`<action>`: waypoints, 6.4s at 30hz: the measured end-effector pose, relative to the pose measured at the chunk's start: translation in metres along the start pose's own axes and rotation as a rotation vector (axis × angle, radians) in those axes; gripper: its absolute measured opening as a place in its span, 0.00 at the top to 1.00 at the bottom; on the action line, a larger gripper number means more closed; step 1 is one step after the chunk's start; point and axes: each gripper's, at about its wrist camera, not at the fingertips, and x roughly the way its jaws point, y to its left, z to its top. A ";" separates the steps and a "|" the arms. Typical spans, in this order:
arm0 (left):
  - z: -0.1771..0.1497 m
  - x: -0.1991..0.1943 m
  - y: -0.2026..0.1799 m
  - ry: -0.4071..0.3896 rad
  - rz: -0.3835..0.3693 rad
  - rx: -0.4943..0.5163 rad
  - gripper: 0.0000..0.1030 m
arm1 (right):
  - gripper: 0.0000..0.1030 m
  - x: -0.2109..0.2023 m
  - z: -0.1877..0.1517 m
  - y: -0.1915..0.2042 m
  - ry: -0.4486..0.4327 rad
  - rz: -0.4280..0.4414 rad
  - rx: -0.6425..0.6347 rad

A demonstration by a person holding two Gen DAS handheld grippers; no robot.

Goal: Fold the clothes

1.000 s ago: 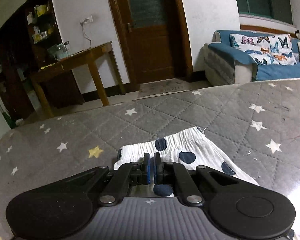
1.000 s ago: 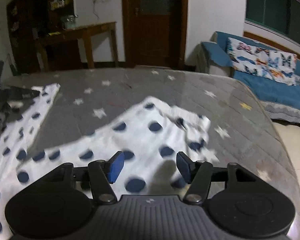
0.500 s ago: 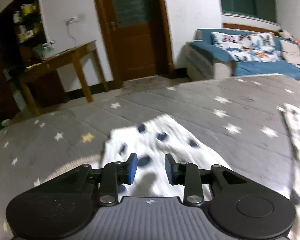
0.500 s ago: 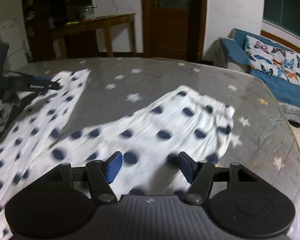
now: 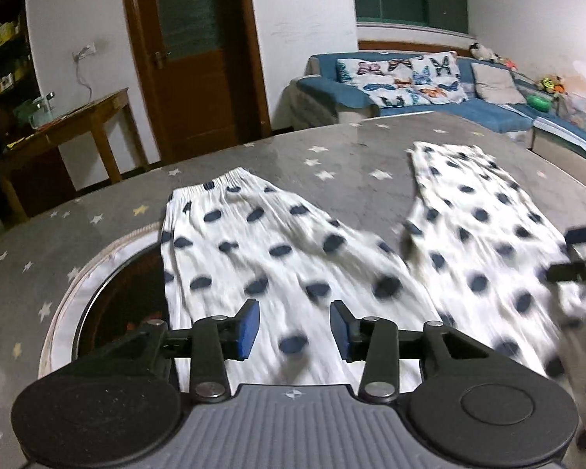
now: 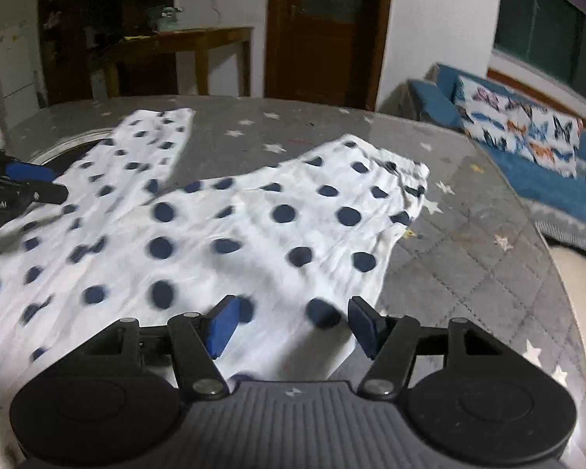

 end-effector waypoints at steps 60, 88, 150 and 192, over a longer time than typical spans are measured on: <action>-0.098 -0.131 -0.078 -0.147 -0.268 0.238 0.48 | 0.30 -0.146 -0.106 0.039 -0.197 0.142 0.172; -0.070 -0.098 -0.146 -0.007 -0.569 0.242 0.88 | 0.48 0.015 0.038 -0.098 -0.081 -0.032 0.396; -0.066 -0.127 -0.031 -0.058 -0.603 -0.169 0.89 | 0.89 0.142 0.095 -0.113 0.014 -0.219 0.446; -0.131 -0.182 0.052 -0.074 -0.447 -0.388 0.89 | 0.90 0.191 0.263 0.201 -0.034 0.190 0.120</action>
